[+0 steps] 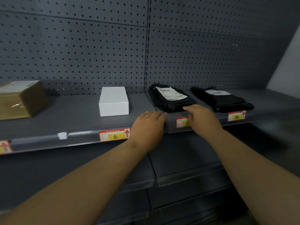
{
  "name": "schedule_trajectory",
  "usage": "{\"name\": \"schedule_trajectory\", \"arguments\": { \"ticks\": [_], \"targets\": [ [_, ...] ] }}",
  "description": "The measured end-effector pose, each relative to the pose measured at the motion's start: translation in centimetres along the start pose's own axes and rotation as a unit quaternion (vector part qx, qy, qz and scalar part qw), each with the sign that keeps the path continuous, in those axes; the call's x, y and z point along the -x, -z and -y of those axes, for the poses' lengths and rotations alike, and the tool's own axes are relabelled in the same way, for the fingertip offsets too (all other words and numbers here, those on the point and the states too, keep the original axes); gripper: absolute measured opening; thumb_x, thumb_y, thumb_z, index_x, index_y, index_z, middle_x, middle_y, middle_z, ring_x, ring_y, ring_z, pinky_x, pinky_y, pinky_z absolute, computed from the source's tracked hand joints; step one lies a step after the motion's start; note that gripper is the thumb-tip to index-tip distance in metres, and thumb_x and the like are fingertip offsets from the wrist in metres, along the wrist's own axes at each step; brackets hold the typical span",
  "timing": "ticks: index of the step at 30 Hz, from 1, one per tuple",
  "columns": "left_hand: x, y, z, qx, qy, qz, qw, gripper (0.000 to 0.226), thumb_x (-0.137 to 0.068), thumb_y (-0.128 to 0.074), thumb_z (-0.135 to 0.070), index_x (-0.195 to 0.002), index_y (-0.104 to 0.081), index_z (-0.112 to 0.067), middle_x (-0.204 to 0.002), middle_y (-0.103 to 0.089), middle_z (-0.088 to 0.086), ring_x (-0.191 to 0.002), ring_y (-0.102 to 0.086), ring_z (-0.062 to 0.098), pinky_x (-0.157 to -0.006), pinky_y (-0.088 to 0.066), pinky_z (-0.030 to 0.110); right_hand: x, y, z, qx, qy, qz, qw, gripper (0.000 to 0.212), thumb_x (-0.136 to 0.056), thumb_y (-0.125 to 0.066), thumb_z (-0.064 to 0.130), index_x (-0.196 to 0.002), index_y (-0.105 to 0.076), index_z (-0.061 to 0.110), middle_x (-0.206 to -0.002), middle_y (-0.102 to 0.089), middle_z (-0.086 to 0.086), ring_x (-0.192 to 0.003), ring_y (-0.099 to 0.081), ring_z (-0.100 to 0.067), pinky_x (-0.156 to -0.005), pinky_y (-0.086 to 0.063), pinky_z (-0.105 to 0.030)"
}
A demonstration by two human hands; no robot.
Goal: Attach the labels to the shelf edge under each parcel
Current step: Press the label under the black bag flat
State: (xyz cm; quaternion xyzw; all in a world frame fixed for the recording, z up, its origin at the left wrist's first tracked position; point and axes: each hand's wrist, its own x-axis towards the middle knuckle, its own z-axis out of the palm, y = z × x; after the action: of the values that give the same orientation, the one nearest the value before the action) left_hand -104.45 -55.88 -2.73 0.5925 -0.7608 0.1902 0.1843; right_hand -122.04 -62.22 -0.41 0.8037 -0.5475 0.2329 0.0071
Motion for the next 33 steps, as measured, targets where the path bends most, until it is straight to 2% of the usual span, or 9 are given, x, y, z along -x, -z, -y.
{"name": "schedule_trajectory", "arguments": {
  "ticks": [8,14,18,24,26,29,33],
  "targets": [
    [-2.6,-2.9,-3.3,0.023,0.020,0.029,0.999,0.052,-0.093,-0.043,-0.019,-0.143,-0.030,-0.017,-0.142,-0.042,0.003,-0.123,-0.044,0.025,-0.104,-0.029,0.032,0.0,-0.4,-3.5,0.008,0.006,0.044,0.999,0.050,-0.089,-0.045,-0.001,-0.135,-0.050,0.020,-0.146,-0.044,-0.005,-0.133,-0.042,-0.022,-0.112,-0.035,-0.036],
    [-2.8,-3.2,-3.8,0.049,0.025,0.011,0.998,0.042,-0.090,-0.050,-0.014,-0.132,-0.048,-0.014,-0.126,-0.057,0.007,-0.105,-0.056,0.030,-0.091,-0.040,0.036,0.4,-1.0,-5.1,-0.018,0.027,0.057,0.998,0.053,-0.090,-0.043,-0.004,-0.136,-0.048,0.020,-0.148,-0.042,-0.004,-0.136,-0.038,-0.020,-0.115,-0.026,-0.029],
    [-2.6,-3.2,-4.0,0.056,0.031,0.004,0.998,0.038,-0.088,-0.051,-0.011,-0.126,-0.053,-0.013,-0.121,-0.060,0.008,-0.099,-0.058,0.030,-0.088,-0.042,0.038,0.8,-1.1,-5.5,-0.037,0.033,0.050,0.998,0.055,-0.089,-0.042,-0.007,-0.136,-0.048,0.020,-0.148,-0.041,-0.002,-0.135,-0.038,-0.018,-0.112,-0.026,-0.025],
    [-2.3,-3.6,-4.0,0.051,0.025,-0.006,0.998,0.036,-0.082,-0.057,-0.006,-0.117,-0.060,-0.010,-0.117,-0.062,0.010,-0.092,-0.060,0.034,-0.086,-0.044,0.039,1.0,-1.3,-5.9,-0.036,0.049,0.042,0.997,0.054,-0.089,-0.041,-0.007,-0.135,-0.049,0.019,-0.149,-0.039,-0.002,-0.136,-0.037,-0.022,-0.112,-0.027,-0.029],
    [-2.2,-3.7,-4.0,0.048,0.028,-0.005,0.998,0.034,-0.081,-0.057,-0.006,-0.115,-0.061,-0.010,-0.119,-0.061,0.010,-0.093,-0.060,0.034,-0.089,-0.043,0.040,1.0,-1.2,-6.0,-0.033,0.051,0.041,0.997,0.053,-0.089,-0.041,-0.007,-0.134,-0.050,0.020,-0.149,-0.039,-0.003,-0.135,-0.038,-0.023,-0.112,-0.030,-0.033],
    [-2.2,-3.7,-4.2,0.043,0.035,0.000,0.998,0.042,-0.085,-0.053,-0.010,-0.127,-0.052,-0.014,-0.127,-0.056,0.007,-0.104,-0.056,0.031,-0.097,-0.037,0.038,0.9,-1.2,-6.0,-0.037,0.061,0.047,0.996,0.051,-0.090,-0.041,-0.005,-0.131,-0.053,0.021,-0.147,-0.041,-0.004,-0.133,-0.039,-0.024,-0.110,-0.033,-0.034],
    [-2.4,-3.6,-4.3,0.036,0.041,0.005,0.999,0.043,-0.088,-0.049,-0.013,-0.131,-0.048,-0.016,-0.127,-0.055,0.006,-0.107,-0.053,0.029,-0.097,-0.035,0.035,0.8,-1.2,-5.9,-0.038,0.059,0.050,0.996,0.048,-0.089,-0.042,-0.004,-0.128,-0.057,0.021,-0.144,-0.044,-0.003,-0.130,-0.041,-0.024,-0.105,-0.036,-0.034]
  ]
}}
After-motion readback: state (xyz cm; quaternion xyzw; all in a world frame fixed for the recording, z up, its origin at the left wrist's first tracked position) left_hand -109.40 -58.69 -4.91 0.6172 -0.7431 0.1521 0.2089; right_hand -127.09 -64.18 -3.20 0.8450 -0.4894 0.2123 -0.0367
